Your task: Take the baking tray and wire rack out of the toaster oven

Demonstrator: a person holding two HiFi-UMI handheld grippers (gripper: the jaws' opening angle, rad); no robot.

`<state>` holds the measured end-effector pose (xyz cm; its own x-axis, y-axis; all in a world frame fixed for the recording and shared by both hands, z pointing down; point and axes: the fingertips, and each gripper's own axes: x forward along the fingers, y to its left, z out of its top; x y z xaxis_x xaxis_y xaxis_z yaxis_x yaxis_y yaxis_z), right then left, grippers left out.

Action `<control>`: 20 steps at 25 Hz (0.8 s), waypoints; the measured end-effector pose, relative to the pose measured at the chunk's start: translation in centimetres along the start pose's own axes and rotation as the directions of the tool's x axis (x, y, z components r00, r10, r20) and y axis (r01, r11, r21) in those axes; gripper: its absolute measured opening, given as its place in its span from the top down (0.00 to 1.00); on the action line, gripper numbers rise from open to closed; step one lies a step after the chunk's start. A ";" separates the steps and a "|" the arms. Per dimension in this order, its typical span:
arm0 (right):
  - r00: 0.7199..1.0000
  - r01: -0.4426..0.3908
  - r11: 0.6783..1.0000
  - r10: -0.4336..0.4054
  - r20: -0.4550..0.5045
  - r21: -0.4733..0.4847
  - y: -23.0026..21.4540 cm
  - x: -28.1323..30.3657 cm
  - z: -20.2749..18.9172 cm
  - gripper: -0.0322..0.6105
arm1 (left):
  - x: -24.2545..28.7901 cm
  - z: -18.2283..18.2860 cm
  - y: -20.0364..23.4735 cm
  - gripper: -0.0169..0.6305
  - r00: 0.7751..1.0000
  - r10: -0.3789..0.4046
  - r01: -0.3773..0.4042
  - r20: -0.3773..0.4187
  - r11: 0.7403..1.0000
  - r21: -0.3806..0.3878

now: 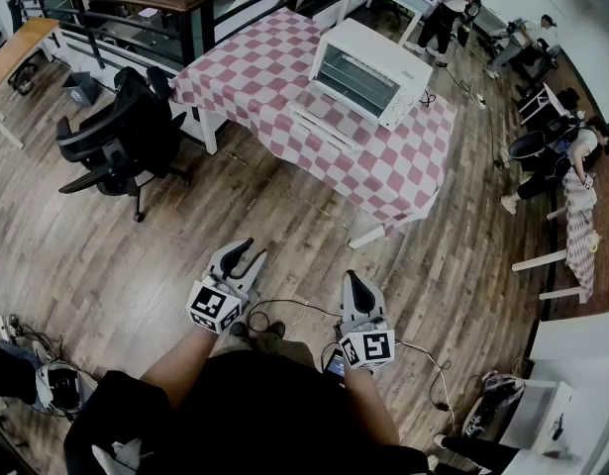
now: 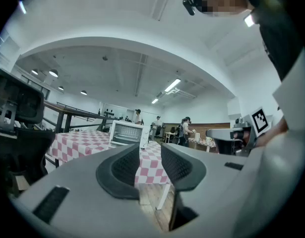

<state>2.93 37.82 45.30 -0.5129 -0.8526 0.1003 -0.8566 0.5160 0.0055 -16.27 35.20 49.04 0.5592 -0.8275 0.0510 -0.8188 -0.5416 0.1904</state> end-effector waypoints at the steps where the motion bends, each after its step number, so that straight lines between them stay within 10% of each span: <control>1: 1.000 0.025 1.000 -0.025 -0.002 0.017 0.0 -0.6 -0.6 0.95 | 0.1 -0.8 -0.4 0.79 1.000 -0.025 0.025 -0.017 1.000 -0.001; 20: 0.992 -0.026 0.994 0.013 0.127 0.102 -5.8 -10.7 -1.3 0.95 | -0.1 0.0 -10.9 0.80 1.000 0.007 -0.008 0.023 0.999 0.047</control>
<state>13.42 44.08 45.48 -0.5268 -0.8496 -0.0272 -0.8443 0.5267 -0.0987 -7.38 41.15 46.93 0.5502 -0.8345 0.0300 -0.8285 -0.5411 0.1440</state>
